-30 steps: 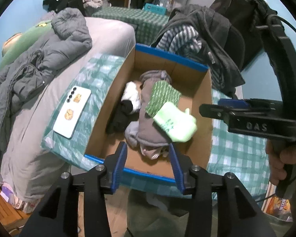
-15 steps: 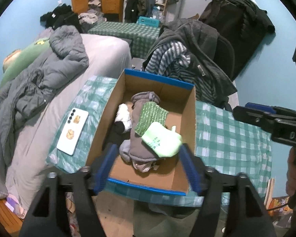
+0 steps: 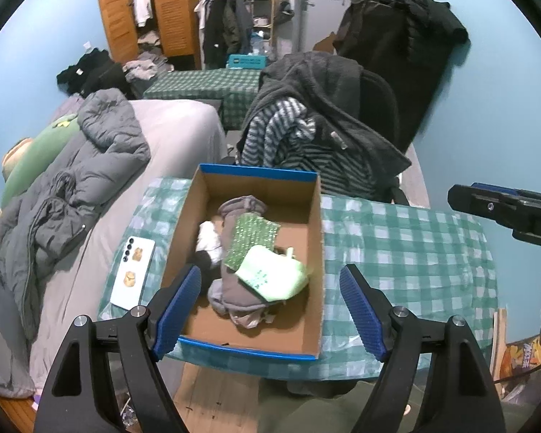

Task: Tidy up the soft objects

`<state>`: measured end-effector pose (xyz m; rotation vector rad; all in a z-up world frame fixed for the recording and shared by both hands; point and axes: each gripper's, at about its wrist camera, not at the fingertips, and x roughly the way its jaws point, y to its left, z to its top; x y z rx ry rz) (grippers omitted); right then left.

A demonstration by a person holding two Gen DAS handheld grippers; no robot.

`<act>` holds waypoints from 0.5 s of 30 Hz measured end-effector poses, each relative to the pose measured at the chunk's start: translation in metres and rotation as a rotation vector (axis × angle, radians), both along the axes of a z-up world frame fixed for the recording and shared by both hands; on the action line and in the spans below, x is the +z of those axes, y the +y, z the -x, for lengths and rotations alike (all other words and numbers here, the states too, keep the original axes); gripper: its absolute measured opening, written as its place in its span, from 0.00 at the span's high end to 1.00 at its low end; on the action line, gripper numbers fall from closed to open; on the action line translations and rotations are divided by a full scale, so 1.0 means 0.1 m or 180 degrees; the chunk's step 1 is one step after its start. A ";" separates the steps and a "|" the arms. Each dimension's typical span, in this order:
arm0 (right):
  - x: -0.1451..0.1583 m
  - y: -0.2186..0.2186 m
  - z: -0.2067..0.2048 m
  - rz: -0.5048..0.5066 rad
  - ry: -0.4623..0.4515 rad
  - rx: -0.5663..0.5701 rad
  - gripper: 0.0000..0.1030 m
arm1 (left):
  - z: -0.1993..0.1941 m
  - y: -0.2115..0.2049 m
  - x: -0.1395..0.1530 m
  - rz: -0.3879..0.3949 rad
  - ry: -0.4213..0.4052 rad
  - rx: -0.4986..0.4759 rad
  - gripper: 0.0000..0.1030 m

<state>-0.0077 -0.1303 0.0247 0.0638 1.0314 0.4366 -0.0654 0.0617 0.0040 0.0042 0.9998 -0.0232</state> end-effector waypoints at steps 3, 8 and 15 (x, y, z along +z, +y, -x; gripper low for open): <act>0.04 -0.09 0.05 -0.0009 -0.0030 -0.0081 0.40 | -0.02 -0.08 0.01 -0.0024 0.0047 -0.0048 0.22; 0.05 -0.19 0.10 -0.0045 -0.0013 -0.0145 0.40 | -0.04 -0.14 0.01 -0.0068 0.0078 -0.0070 0.22; 0.03 -0.24 0.09 -0.0081 0.0004 -0.0163 0.40 | -0.02 -0.17 0.01 -0.0064 0.0090 -0.0061 0.22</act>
